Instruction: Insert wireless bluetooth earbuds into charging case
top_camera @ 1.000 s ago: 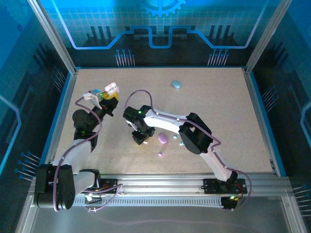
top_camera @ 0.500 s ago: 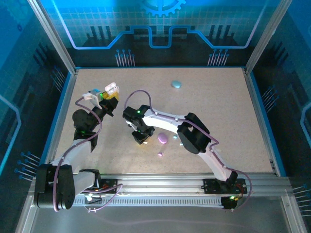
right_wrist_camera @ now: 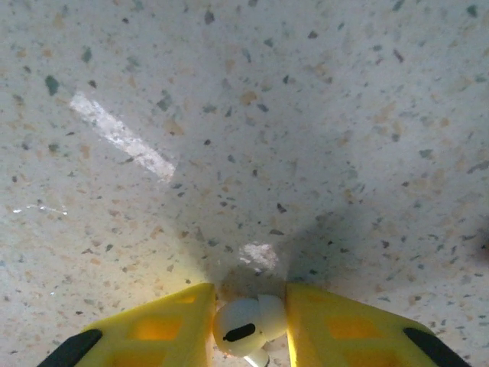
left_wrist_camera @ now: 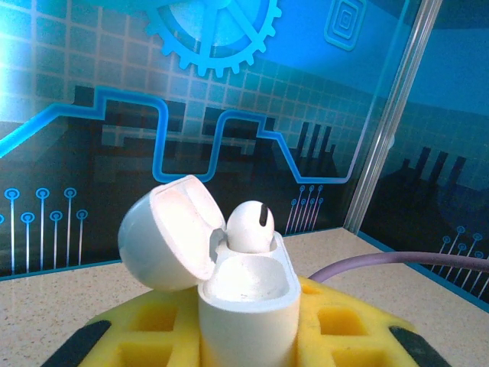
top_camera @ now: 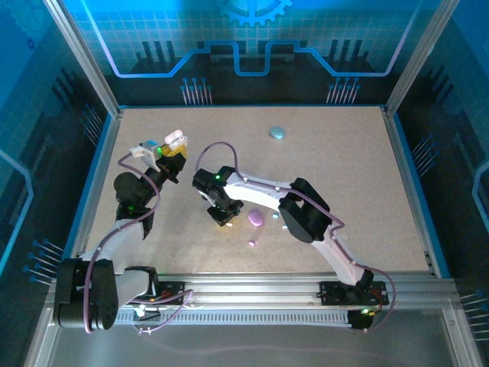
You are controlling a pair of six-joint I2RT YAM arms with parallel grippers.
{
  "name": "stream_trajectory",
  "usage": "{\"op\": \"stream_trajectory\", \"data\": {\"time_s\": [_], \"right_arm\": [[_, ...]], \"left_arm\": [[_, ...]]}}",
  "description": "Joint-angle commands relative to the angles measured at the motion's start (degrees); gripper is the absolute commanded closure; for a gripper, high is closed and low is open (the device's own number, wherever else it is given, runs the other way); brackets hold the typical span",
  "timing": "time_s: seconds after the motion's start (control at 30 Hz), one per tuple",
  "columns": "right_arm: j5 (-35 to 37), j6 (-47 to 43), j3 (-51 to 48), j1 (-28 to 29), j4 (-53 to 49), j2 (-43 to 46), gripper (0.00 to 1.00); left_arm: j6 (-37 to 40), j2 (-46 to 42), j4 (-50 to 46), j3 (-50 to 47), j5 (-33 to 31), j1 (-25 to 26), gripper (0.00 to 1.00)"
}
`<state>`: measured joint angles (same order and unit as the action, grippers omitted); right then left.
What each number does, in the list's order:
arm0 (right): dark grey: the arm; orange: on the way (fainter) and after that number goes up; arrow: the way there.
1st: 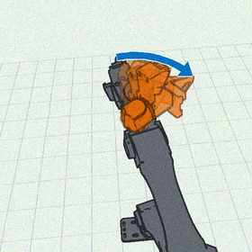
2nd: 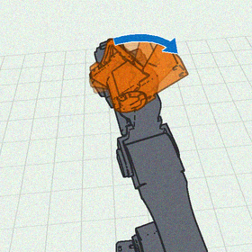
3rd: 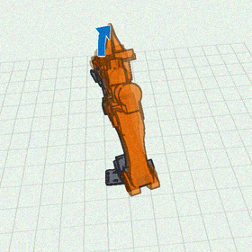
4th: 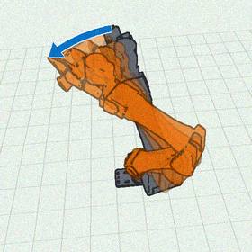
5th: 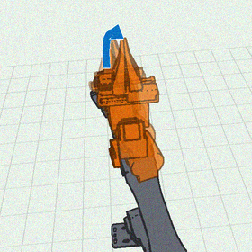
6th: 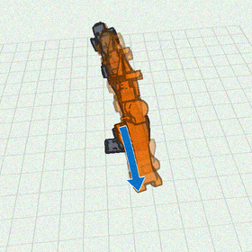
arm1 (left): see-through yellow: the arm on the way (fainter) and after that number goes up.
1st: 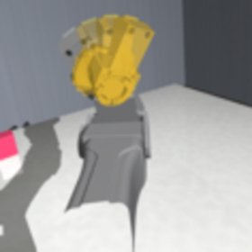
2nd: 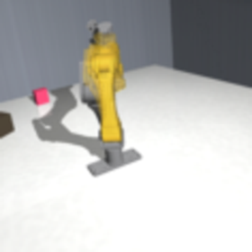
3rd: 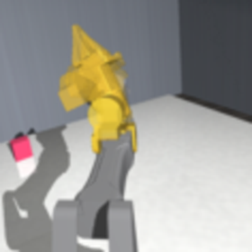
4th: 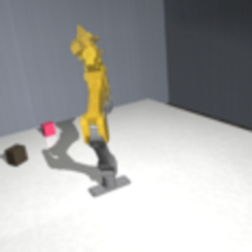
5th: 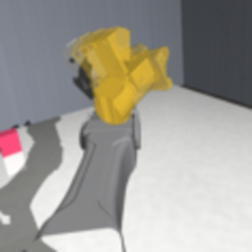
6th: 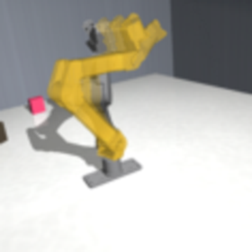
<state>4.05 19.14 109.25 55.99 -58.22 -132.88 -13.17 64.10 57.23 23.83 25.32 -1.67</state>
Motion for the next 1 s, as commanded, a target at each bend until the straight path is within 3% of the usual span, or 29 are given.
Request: {"op": "stream_trajectory", "data": {"time_s": [0.0,0.27,0.4,0.73,0.97], "right_arm": [[-1.03,2.88,-2.03,0.67,0.47,5.09,0.69],[-0.63,7.26,-11.92,-3.66,8.0,21.51,0.69],[-1.71,10.47,-20.39,-7.71,15.15,33.38,0.69],[-3.27,19.92,-37.87,-16.99,34.36,61.11,0.7],[-1.69,23.61,-42.66,-17.0,41.09,68.99,0.69]], "left_arm": [[0.2,-0.59,0.84,-0.43,1.73,-0.54,0.79],[-0.8,0.32,0.45,0.57,3.39,0.17,0.79],[-1.29,1.79,0.76,1.52,3.8,3.59,0.79],[1.55,9.62,4.51,5.63,-3.0,21.14,0.81],[2.98,17.07,12.02,8.1,-9.41,32.17,0.82]]}}
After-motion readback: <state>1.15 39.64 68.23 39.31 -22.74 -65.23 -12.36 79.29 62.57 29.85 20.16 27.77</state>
